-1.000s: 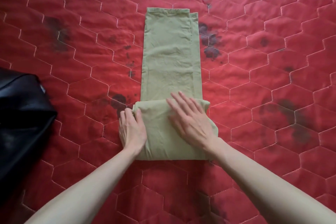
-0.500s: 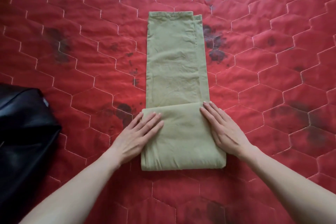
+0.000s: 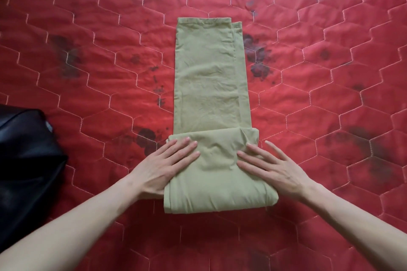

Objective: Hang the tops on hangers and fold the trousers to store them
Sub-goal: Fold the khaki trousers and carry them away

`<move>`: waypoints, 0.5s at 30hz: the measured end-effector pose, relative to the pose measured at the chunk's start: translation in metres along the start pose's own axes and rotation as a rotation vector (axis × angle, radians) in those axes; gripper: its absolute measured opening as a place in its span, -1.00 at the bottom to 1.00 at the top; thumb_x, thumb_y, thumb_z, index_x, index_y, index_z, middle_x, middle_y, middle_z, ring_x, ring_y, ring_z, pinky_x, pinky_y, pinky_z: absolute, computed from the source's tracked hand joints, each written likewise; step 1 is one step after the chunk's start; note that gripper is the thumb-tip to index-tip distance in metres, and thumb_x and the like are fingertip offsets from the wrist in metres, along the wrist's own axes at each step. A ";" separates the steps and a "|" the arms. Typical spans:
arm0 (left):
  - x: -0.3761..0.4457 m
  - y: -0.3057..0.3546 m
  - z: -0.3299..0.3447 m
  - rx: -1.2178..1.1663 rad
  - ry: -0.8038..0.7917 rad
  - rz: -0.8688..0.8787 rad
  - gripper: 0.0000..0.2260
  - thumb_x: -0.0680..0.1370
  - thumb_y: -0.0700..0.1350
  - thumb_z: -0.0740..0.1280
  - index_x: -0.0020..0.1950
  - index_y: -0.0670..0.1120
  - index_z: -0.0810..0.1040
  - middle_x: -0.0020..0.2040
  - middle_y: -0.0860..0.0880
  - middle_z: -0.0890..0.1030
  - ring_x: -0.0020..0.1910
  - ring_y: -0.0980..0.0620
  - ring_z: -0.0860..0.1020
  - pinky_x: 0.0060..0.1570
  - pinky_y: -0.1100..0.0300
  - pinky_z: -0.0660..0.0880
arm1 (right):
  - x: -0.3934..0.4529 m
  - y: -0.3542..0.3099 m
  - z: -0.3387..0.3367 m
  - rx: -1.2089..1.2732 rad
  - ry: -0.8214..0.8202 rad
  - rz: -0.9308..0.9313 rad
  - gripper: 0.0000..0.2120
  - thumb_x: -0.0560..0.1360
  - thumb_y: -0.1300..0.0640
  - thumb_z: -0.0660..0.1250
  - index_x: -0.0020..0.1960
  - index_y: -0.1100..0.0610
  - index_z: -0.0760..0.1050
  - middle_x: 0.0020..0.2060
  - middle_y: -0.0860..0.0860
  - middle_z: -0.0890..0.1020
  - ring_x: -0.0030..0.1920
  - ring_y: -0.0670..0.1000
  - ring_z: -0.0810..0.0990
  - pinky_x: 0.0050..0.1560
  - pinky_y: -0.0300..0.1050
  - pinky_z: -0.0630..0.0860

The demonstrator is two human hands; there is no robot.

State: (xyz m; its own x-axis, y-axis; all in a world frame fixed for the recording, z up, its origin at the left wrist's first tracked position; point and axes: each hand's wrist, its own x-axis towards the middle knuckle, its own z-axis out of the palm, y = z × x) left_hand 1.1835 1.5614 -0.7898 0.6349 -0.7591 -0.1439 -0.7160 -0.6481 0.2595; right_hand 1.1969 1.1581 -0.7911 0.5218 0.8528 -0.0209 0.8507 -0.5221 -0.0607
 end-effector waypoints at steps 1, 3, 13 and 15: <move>0.000 -0.001 -0.003 -0.028 0.011 0.008 -0.15 0.57 0.35 0.26 0.69 -0.13 0.14 0.70 -0.10 0.09 0.68 -0.15 0.03 0.64 -0.09 -0.02 | 0.001 -0.002 -0.007 0.033 0.029 0.018 -0.45 0.62 0.21 0.11 0.61 0.07 0.35 0.61 -0.02 0.34 0.61 0.14 0.30 0.57 0.23 0.14; -0.001 -0.001 -0.011 -0.131 0.011 -0.003 -0.23 0.58 0.28 0.28 0.65 -0.14 0.25 0.66 -0.06 0.22 0.67 -0.08 0.10 0.64 -0.02 0.00 | -0.002 -0.007 -0.020 0.133 0.080 0.061 -0.52 0.64 0.28 0.08 0.51 0.15 0.49 0.55 -0.02 0.44 0.56 0.11 0.38 0.55 0.23 0.19; 0.003 0.049 -0.036 -1.080 0.201 -0.651 -0.67 0.36 -0.14 0.39 0.05 0.19 0.64 -0.08 0.30 0.71 -0.16 0.36 0.63 -0.19 0.38 0.52 | -0.008 -0.043 -0.049 0.825 0.519 0.766 -0.72 0.54 -0.16 0.40 0.07 0.03 0.61 -0.25 -0.19 0.63 -0.20 -0.28 0.56 -0.16 -0.30 0.53; 0.012 0.047 -0.040 -1.261 0.289 -0.773 -0.84 0.49 -0.09 0.34 -0.11 0.07 0.72 -0.09 0.15 0.75 -0.11 0.19 0.71 -0.17 0.31 0.60 | 0.006 -0.042 -0.051 0.950 0.537 0.890 -0.78 0.53 -0.19 0.41 0.11 -0.14 0.55 -0.35 -0.06 0.60 -0.36 -0.18 0.51 -0.31 -0.32 0.46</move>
State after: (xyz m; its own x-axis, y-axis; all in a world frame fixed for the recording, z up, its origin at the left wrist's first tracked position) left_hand 1.1688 1.5246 -0.7408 0.8694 -0.1299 -0.4767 0.4287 -0.2811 0.8586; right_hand 1.1675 1.1844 -0.7378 0.9987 0.0253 -0.0438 -0.0260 -0.4839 -0.8747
